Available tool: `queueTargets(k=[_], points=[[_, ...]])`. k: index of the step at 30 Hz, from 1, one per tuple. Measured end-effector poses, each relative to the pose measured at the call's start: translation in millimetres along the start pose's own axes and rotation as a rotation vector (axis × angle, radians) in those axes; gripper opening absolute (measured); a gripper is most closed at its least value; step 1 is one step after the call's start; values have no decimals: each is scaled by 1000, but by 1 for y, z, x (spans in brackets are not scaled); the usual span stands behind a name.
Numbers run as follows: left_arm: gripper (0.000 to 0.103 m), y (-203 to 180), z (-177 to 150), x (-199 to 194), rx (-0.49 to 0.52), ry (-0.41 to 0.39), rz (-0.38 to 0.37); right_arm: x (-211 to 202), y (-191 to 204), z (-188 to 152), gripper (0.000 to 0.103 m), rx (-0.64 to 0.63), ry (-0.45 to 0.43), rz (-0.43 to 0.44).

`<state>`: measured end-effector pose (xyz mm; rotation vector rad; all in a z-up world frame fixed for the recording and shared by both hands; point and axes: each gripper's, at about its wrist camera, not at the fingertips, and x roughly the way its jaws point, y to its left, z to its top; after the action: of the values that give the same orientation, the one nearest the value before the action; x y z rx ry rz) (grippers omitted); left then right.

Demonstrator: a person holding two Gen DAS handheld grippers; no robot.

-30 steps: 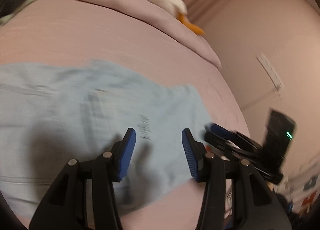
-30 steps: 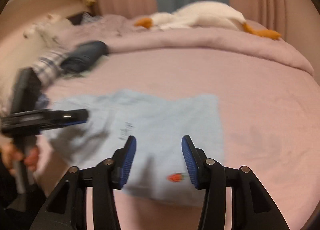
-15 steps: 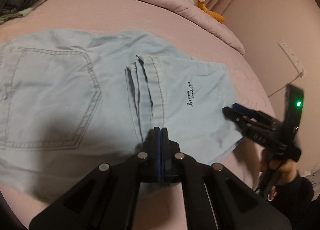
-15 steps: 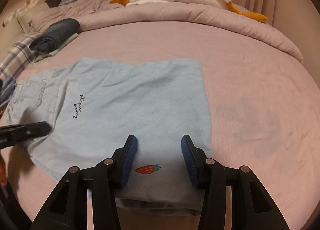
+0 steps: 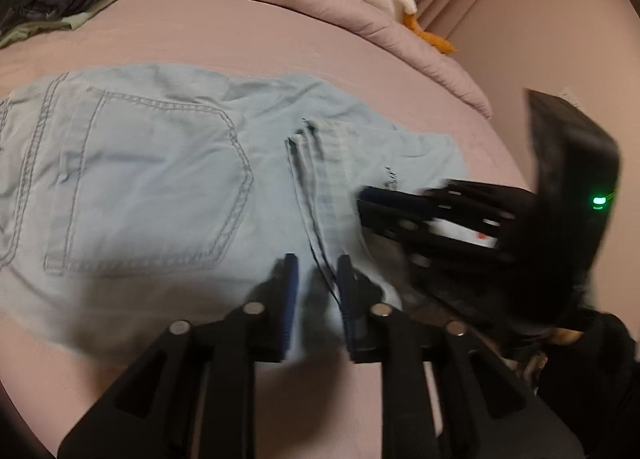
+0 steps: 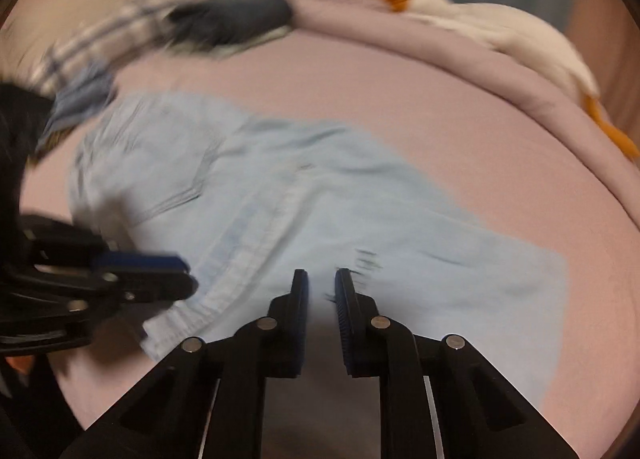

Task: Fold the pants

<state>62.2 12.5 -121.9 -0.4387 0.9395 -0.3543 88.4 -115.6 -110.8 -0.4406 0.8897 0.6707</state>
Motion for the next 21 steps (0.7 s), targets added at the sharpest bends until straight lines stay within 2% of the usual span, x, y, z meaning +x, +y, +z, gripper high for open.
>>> queueTargets(k=[1, 2, 4, 6, 8, 10, 13, 15, 18, 21], points=[[26, 0, -2, -4, 2, 4, -38, 5, 9, 4, 15, -40, 2, 20], [27, 0, -4, -8, 7, 7, -64, 7, 17, 7, 8, -65, -4, 31], [26, -10, -5, -9, 28, 10, -120, 11, 25, 16, 7, -88, -7, 42], [26, -22, -2, -4, 65, 15, -143, 14, 22, 22, 7, -72, -2, 62], [26, -28, 1, -1, 79, 18, -175, 17, 9, 28, 7, -19, 16, 127], [26, -35, 4, -1, 115, 13, -178, 23, 1, 30, 7, 40, 71, 195], [26, -43, 8, 7, 135, 28, -174, 17, -9, 36, 7, 62, 79, 177], [27, -47, 11, 5, 164, 19, -153, 19, -8, 37, 7, 54, 101, 198], [28, -45, 9, -2, 187, 11, -133, 30, 7, 40, 7, -23, 146, 194], [28, -35, 8, -11, 146, 5, -180, 33, 9, 46, 7, -24, 161, 231]])
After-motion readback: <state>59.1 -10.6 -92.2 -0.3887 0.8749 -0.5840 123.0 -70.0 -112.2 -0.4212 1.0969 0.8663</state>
